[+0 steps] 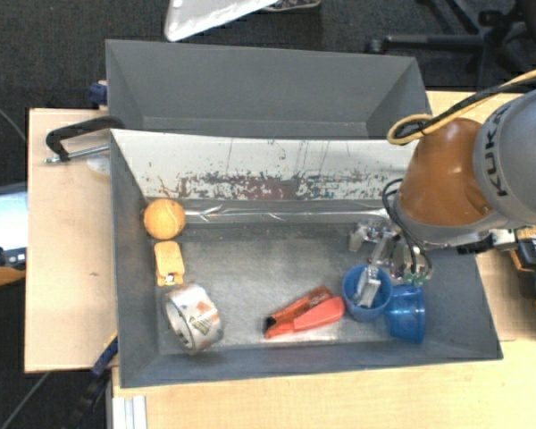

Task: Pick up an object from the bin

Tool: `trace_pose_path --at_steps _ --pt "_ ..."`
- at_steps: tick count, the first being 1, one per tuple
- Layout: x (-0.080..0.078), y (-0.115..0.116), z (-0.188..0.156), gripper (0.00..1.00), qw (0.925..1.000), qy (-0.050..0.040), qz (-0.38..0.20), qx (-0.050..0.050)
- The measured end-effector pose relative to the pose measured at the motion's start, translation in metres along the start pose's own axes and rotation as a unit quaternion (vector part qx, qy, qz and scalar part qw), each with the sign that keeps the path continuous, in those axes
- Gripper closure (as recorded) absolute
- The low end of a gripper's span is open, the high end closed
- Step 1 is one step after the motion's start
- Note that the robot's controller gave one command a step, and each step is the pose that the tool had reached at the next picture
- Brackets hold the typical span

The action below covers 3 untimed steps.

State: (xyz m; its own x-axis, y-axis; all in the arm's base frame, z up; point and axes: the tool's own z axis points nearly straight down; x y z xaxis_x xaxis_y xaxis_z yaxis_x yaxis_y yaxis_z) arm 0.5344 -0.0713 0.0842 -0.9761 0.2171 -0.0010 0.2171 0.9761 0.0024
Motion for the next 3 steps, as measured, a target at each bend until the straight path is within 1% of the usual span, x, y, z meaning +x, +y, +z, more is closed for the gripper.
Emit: trace_pose_path --at_steps 1,2,3 --pt "0.03 0.065 -0.014 0.0 0.9966 0.0003 -0.082 0.0" --pt "0.043 0.084 0.012 0.0 0.9979 -0.0003 -0.064 -0.001" --pt "0.058 0.138 0.013 1.0 0.9661 -0.0019 -0.258 0.0"
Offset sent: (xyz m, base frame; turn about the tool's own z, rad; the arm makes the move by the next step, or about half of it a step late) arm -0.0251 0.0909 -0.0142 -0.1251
